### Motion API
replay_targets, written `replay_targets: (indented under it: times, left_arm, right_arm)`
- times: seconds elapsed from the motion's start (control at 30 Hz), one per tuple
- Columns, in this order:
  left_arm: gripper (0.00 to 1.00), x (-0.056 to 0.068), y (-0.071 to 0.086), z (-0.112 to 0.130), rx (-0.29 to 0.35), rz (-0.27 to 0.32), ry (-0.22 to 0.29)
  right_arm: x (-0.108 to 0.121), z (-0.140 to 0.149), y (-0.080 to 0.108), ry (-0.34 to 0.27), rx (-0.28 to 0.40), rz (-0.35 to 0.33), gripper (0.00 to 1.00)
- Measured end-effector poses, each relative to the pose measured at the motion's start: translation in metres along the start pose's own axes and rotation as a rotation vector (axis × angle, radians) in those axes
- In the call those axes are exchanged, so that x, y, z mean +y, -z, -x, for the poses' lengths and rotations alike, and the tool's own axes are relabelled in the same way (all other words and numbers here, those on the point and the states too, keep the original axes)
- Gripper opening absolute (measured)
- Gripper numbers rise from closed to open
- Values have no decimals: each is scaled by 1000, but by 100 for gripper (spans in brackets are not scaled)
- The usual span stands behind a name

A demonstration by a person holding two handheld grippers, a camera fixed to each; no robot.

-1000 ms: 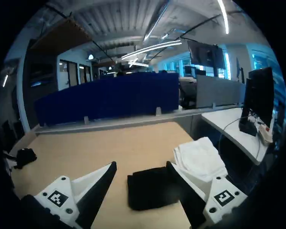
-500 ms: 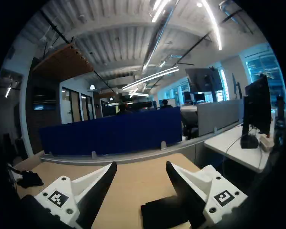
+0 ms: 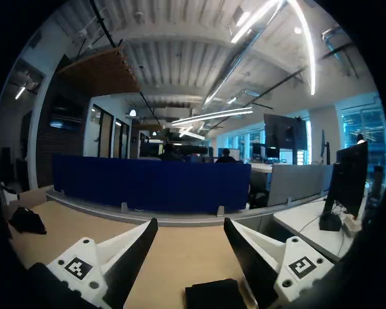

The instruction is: Fold towel

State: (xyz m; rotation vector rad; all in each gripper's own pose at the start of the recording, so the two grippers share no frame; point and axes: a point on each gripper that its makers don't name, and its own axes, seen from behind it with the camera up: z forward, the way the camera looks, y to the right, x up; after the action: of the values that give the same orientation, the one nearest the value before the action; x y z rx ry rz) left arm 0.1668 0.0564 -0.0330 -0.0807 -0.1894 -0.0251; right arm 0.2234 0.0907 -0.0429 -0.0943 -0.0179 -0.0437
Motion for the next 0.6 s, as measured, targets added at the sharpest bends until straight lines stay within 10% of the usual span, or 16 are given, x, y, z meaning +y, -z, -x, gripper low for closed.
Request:
replay_targets:
  times: [0.6]
  left_arm:
    - [93, -13, -19, -45, 105, -5, -16]
  right_arm:
    - [-85, -10, -17, -17, 31, -77, 100]
